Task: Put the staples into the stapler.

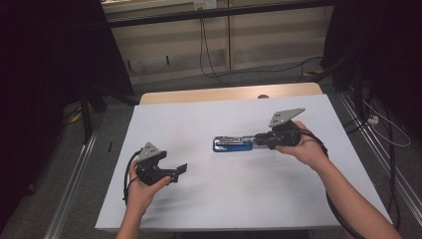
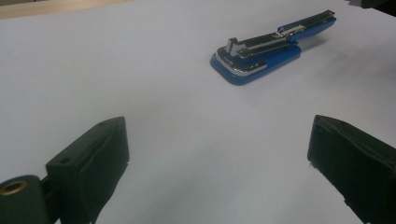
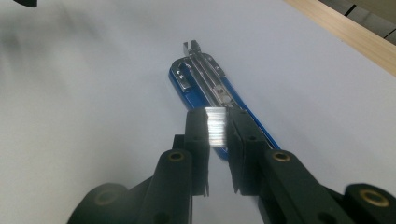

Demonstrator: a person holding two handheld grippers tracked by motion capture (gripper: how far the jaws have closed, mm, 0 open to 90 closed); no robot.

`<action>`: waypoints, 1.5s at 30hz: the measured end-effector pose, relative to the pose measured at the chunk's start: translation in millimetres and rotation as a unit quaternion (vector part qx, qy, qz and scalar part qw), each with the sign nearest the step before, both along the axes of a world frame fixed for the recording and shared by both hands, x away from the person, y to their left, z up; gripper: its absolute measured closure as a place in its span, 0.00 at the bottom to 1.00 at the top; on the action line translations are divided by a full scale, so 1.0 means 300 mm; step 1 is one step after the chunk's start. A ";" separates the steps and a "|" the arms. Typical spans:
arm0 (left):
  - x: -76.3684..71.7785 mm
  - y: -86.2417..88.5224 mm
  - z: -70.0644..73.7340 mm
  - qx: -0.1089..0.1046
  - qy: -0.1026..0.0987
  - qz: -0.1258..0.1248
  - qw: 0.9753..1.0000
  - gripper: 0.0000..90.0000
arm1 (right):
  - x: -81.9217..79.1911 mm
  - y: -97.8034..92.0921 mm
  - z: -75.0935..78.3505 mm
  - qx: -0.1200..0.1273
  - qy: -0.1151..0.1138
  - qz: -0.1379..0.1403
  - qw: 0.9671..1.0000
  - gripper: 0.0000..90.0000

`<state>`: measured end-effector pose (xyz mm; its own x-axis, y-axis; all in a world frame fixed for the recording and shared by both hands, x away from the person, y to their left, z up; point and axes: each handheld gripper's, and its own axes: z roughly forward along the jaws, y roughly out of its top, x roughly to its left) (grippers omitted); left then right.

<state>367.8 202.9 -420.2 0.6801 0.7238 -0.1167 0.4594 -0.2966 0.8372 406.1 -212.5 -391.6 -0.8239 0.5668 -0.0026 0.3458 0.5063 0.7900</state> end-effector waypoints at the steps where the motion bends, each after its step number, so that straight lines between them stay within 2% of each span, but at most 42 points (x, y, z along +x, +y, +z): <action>1: 0.000 0.000 0.000 -0.001 -0.001 0.000 1.000 0.06 | 0.002 0.002 0.000 -0.001 -0.001 0.003 1.000 0.89; 45: -0.002 0.005 -0.002 -0.005 0.002 0.004 1.000 0.06 | 0.069 0.060 0.016 -0.005 -0.009 0.018 1.000 0.89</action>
<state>367.2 204.4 -420.8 0.6735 0.7283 -0.1264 0.4644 -0.2838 0.8389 426.7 -194.4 -386.9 -0.8435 0.5367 -0.0236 0.3125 0.5260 0.7910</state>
